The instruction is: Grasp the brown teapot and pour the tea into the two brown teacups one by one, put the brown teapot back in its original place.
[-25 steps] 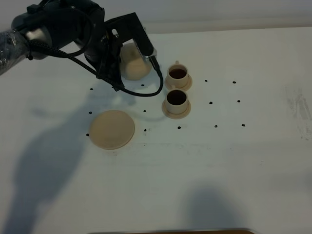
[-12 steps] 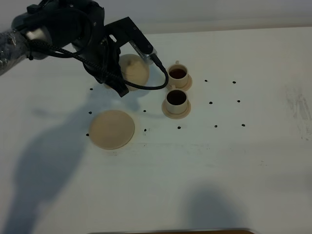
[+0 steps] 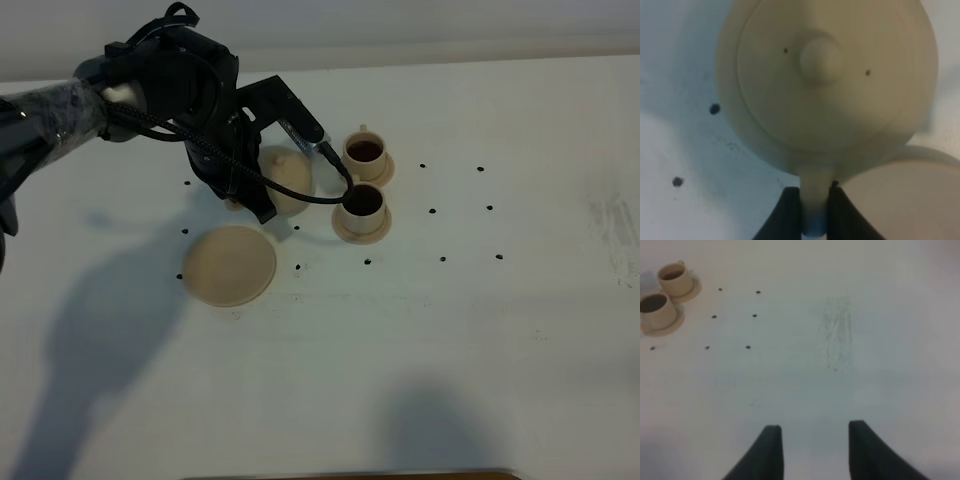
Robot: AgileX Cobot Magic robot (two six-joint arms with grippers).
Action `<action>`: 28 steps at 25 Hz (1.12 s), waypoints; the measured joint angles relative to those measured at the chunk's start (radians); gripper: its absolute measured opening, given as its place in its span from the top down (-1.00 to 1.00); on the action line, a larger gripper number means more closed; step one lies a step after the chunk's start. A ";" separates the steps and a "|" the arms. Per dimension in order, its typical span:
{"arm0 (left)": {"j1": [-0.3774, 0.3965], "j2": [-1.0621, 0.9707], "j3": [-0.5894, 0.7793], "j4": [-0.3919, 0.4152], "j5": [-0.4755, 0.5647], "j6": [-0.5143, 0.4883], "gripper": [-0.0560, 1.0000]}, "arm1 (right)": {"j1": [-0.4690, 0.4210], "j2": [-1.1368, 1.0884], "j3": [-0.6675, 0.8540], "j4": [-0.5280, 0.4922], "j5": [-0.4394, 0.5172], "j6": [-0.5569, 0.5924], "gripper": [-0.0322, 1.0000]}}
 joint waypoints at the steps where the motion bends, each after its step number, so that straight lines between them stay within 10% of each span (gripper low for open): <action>1: 0.000 -0.006 0.000 0.000 -0.001 0.000 0.58 | 0.000 0.000 0.000 0.000 0.000 0.000 0.35; 13: -0.005 -0.157 0.000 -0.001 0.127 -0.020 0.58 | 0.000 0.000 0.000 0.000 0.000 0.000 0.35; 28: -0.005 -0.325 0.265 -0.049 0.208 -0.316 0.58 | 0.000 0.000 0.000 0.000 0.000 0.000 0.35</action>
